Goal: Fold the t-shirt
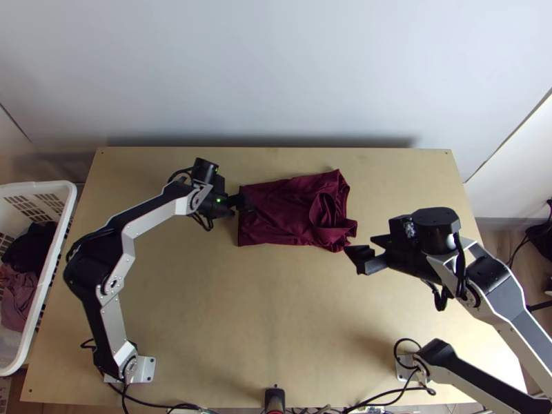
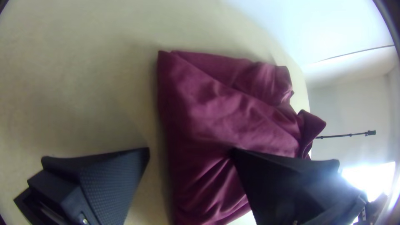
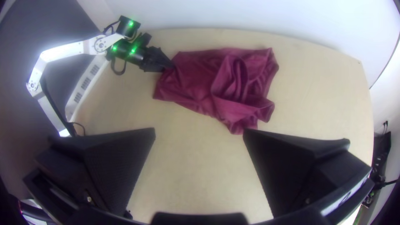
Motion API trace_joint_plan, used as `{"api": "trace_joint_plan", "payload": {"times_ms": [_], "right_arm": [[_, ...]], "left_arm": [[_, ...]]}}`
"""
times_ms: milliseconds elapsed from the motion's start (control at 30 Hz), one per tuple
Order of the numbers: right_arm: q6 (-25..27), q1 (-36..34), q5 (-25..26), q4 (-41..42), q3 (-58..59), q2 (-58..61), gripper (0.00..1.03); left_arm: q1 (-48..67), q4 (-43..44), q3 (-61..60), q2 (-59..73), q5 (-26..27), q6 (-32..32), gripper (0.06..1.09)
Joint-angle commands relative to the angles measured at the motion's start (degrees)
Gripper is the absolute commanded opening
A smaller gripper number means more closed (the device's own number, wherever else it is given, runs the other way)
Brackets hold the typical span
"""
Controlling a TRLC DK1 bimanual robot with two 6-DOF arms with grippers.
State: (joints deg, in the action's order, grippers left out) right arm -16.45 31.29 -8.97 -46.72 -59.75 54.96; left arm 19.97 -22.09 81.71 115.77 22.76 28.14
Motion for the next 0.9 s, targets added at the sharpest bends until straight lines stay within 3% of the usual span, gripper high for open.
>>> {"api": "trace_joint_plan", "payload": {"times_ms": [0,367,433,567,867], "right_arm": [[0.0,-0.6,0.1,-0.4,-0.9,0.6,0.98],[0.4,-1.8,0.4,-0.6,-0.4,0.2,0.98],[0.4,-1.9,0.5,-0.6,-0.4,0.1,0.98],[0.5,-2.4,0.7,-0.7,0.0,-0.6,0.98],[0.1,-2.7,0.7,1.7,5.3,-2.8,0.98]], "left_arm": [[1.7,-0.1,4.9,4.9,-0.1,2.3,1.03],[7.8,-1.3,9.6,8.0,5.4,7.3,1.02],[8.8,-1.6,9.7,8.0,5.3,7.8,0.79],[8.4,-1.3,9.1,6.5,4.0,8.1,0.11],[5.0,-0.7,5.5,1.0,1.0,8.6,0.10]]}}
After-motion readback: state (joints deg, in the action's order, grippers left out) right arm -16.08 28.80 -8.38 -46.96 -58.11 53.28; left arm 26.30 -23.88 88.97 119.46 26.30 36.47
